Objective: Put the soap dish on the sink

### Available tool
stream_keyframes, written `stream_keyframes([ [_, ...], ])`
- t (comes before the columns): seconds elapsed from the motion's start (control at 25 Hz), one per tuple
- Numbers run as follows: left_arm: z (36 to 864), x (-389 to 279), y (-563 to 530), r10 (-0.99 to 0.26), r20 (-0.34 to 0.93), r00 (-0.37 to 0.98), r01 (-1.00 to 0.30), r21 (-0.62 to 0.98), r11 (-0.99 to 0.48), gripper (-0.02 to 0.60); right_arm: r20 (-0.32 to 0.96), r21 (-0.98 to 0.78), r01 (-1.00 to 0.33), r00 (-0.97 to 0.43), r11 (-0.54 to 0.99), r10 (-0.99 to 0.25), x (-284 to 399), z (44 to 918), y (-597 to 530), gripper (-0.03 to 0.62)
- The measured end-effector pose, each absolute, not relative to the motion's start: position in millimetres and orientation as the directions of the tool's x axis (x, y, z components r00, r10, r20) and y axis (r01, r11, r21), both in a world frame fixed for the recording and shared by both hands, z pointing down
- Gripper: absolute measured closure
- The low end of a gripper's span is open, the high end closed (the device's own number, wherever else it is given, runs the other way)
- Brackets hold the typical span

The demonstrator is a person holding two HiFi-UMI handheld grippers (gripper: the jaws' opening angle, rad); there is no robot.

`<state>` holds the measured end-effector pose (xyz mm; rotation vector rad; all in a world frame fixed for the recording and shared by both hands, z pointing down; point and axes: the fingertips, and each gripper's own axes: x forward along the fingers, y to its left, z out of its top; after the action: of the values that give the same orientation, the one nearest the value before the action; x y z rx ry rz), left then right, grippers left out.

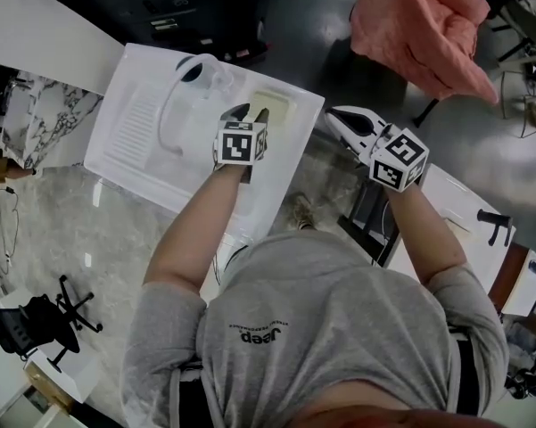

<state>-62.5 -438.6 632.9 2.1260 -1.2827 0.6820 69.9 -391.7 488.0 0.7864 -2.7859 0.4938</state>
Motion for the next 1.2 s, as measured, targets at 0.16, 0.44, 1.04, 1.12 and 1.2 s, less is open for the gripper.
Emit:
stream_keyframes([
  [0.16,583,-61,-408,-0.66,0.552,0.51,-0.858,0.27,-0.438,0.448,0.27,-0.24,-0.522,-0.846,0.819,-0.46,55,474,-384,0.54],
  [0.44,505,-93,-344,-0.695,0.368,0.617,-0.786,0.322,-0.527,0.489,0.245,-0.221,-0.492,-0.864,0.842,-0.44,26,448,-367,0.54],
  [1.04,411,-217,-254,-0.842,0.048,0.537,-0.811,0.304,-0.5,0.568,0.223,-0.2,-0.452,-0.885,0.869,-0.409,-13,414,-339,0.54],
  [1.12,408,-227,-250,-0.857,0.035,0.514,-0.818,0.322,-0.477,0.568,0.221,-0.195,-0.452,-0.885,0.871,-0.41,-13,410,-336,0.54],
  [1.2,406,-236,-247,-0.868,0.031,0.495,-0.827,0.323,-0.46,0.568,0.222,-0.187,-0.452,-0.884,0.872,-0.41,-13,406,-334,0.54],
])
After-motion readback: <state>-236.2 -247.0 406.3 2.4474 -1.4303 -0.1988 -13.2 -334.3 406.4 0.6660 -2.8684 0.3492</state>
